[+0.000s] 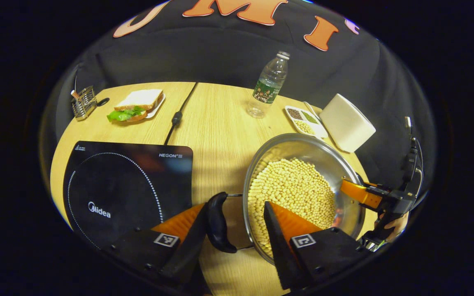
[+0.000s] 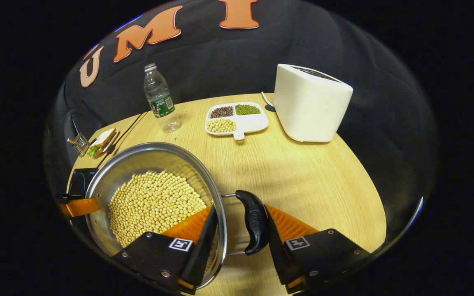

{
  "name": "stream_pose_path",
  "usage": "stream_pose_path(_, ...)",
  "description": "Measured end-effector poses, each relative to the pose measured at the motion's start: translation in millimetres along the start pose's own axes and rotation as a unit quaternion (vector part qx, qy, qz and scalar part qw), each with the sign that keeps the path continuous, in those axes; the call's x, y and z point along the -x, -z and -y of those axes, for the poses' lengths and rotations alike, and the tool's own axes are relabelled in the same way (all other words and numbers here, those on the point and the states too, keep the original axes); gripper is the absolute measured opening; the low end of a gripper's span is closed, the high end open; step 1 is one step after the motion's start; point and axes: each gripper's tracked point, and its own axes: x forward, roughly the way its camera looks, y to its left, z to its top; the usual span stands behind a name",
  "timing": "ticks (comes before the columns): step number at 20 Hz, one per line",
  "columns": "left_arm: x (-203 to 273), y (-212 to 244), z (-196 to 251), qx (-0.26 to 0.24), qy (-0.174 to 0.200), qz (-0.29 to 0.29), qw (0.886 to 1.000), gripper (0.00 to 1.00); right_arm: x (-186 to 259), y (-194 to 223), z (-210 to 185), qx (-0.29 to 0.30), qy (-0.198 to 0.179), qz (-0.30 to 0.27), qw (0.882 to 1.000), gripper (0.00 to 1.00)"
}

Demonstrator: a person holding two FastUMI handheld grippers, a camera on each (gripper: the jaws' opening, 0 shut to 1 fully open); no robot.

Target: First push the handle of the pot to place it horizontally, then grasp the pot with both hands and set it on the induction cooktop.

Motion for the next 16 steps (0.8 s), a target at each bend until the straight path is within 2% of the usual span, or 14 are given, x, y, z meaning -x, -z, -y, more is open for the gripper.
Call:
stream_pose_path(1,-4,-5,3,0.006,-0.006,0.002,1.0,0.72,2,1,-1,-0.007,-0.005,-0.004,1.0,0.65)
stream_pose_path(2,3,0,2,0.018,-0.006,-0.024,1.0,0.64,1,0,-1,-0.013,-0.009,-0.003,1.0,0.61)
stream_pose_path(4,3,0,3,0.033,-0.008,-0.027,0.999,0.55,3,0,1,-0.013,-0.004,-0.001,1.0,0.55)
stream_pose_path(5,2,-2,3,0.024,-0.013,-0.027,0.999,0.47,5,1,1,-0.015,0.0,-0.003,1.0,0.54)
stream_pose_path(6,4,1,7,0.016,-0.016,-0.034,0.999,0.45,7,3,1,-0.022,0.002,-0.011,1.0,0.48)
stream_pose_path(7,9,0,10,0.014,-0.017,-0.034,0.999,0.44,11,6,2,-0.032,0.0,-0.017,0.999,0.52)
stream_pose_path(12,55,-20,9,0.003,-0.01,-0.02,1.0,0.43,55,-14,-7,-0.049,-0.004,0.004,0.999,0.52)
stream_pose_path(16,97,-43,-12,0.009,-0.005,-0.011,1.0,0.43,91,-39,-39,-0.05,-0.018,0.016,0.998,0.52)
